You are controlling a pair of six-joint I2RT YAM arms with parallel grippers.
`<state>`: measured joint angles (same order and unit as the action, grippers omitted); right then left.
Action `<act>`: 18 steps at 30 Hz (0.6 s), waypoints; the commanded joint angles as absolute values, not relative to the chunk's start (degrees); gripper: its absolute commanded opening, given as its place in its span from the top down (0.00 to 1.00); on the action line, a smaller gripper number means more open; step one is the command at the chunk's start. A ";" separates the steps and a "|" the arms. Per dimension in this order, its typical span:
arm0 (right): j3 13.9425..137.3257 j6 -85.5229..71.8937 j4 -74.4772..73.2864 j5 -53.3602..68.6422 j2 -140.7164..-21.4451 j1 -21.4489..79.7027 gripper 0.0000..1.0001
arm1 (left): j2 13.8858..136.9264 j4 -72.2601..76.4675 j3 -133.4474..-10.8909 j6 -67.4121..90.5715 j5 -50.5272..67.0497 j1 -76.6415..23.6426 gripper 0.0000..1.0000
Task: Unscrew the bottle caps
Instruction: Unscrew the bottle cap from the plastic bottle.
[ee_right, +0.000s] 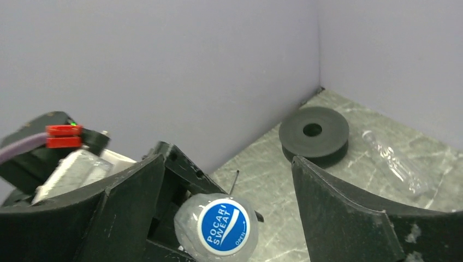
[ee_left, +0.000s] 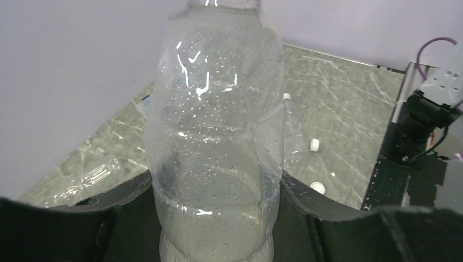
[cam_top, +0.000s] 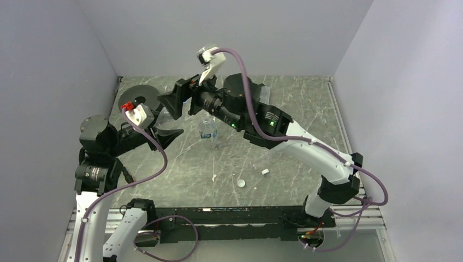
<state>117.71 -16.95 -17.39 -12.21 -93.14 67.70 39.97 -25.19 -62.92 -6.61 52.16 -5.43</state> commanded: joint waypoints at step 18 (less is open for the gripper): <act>114.07 -18.64 -12.34 -10.21 -91.05 67.44 1.00 | 40.16 -22.32 -62.41 -5.31 49.92 -5.19 1.00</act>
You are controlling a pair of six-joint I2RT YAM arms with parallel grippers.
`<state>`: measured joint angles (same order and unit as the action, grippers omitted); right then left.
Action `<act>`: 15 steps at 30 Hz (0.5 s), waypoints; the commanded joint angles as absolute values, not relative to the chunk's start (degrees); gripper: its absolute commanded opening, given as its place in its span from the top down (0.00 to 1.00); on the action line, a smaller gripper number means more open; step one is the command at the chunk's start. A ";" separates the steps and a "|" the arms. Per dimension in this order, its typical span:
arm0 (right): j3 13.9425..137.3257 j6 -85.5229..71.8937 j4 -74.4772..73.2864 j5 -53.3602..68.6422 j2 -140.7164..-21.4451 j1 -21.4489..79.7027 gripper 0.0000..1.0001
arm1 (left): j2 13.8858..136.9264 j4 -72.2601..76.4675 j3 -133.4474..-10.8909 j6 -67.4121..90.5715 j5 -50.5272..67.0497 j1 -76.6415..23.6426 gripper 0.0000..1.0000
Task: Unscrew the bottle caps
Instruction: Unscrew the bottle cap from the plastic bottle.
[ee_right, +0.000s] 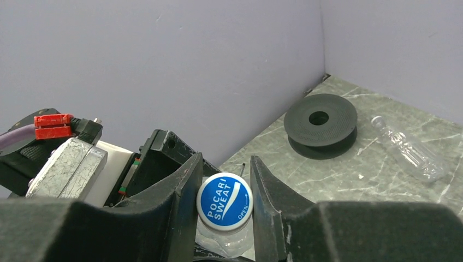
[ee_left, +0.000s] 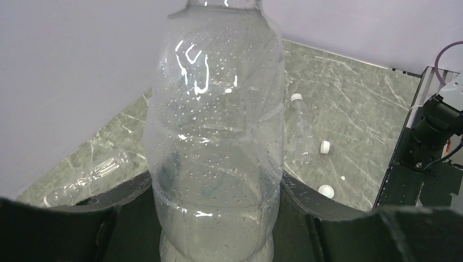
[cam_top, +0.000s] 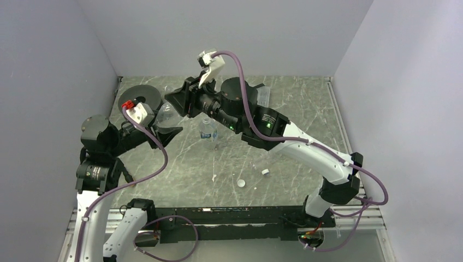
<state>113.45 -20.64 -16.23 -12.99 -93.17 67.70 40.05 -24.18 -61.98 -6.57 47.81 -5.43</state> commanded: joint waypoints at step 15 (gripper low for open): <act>103.39 -18.65 7.44 52.54 -85.27 58.30 1.00 | 40.92 4.85 -58.38 34.31 74.56 -5.19 1.00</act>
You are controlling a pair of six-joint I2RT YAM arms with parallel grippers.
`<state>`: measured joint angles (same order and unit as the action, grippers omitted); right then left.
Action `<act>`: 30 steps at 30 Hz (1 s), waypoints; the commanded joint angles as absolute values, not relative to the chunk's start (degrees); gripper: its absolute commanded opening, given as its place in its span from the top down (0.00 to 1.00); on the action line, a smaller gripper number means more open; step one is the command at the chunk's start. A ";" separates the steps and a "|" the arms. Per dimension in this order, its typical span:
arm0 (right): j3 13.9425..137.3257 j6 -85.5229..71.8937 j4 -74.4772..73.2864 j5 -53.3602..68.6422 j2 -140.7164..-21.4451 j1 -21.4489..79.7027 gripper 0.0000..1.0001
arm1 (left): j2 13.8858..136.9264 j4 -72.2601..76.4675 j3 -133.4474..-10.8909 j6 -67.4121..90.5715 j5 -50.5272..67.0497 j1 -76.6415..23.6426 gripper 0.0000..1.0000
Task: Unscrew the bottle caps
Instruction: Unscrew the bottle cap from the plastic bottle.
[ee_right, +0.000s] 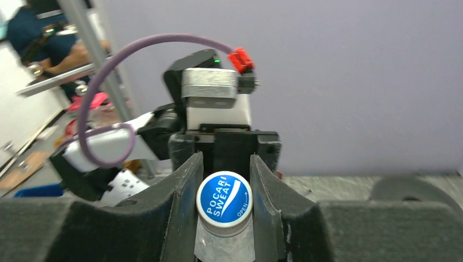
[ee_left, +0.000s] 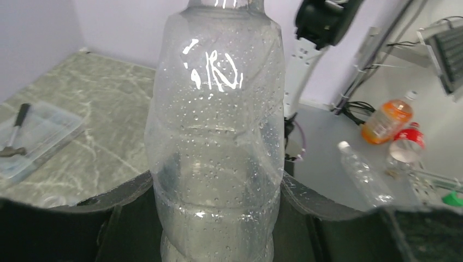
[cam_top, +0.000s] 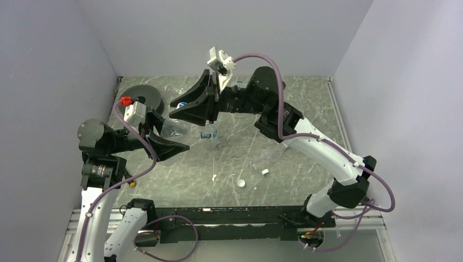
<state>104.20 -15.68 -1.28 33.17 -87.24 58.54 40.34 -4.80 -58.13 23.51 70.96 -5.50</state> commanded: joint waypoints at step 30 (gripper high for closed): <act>117.43 -20.97 -18.50 -7.11 -92.97 64.06 0.10 | 40.25 -21.03 -61.20 -2.72 57.06 -5.19 1.00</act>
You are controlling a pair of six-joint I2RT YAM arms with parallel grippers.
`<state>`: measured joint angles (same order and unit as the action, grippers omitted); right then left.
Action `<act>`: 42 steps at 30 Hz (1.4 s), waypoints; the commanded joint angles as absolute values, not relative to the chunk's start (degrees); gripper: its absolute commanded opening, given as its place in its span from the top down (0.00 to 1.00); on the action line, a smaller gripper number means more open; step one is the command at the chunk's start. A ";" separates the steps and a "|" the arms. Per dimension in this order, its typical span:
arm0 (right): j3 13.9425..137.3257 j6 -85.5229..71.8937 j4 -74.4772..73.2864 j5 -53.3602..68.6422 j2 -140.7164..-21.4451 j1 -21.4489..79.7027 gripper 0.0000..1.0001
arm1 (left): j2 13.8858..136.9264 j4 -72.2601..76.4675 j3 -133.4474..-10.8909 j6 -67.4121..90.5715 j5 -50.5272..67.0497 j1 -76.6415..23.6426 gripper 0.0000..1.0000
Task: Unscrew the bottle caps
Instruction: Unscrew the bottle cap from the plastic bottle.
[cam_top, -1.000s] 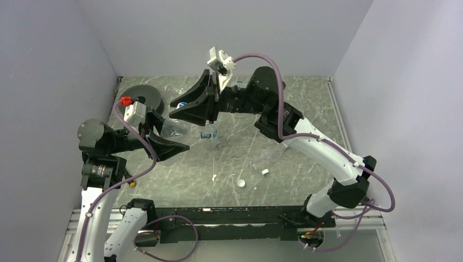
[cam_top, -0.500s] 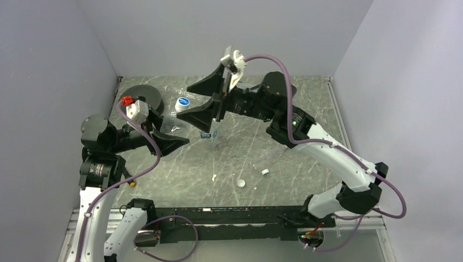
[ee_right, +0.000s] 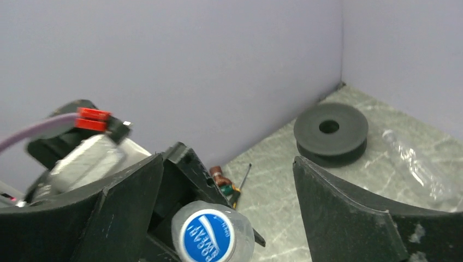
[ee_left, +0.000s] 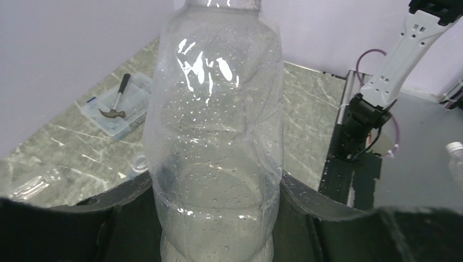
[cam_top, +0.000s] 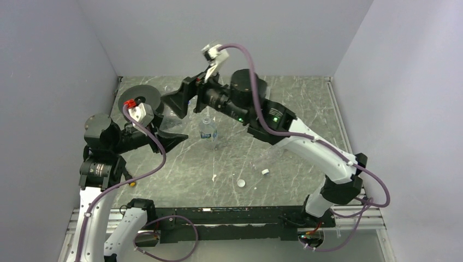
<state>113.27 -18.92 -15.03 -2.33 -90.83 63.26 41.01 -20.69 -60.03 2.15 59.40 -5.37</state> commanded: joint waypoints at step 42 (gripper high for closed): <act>115.23 -26.08 -14.51 -6.32 -92.78 64.86 0.55 | 39.21 -21.11 -59.38 -5.63 44.84 -5.19 1.00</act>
